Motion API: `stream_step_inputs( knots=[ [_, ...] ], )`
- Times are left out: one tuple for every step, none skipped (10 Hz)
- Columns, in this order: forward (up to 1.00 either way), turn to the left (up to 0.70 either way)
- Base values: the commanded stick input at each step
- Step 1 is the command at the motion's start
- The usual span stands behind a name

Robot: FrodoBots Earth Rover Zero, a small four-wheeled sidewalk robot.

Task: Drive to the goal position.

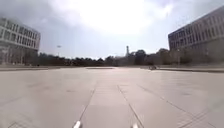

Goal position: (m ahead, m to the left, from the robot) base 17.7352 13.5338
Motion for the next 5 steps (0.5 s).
stream_step_inputs(
  knots=[
    [0.70,-0.01],
    [0.70,-0.01],
    [0.70,-0.01],
    [0.70,-0.01],
    [0.70,-0.01]
  ],
)
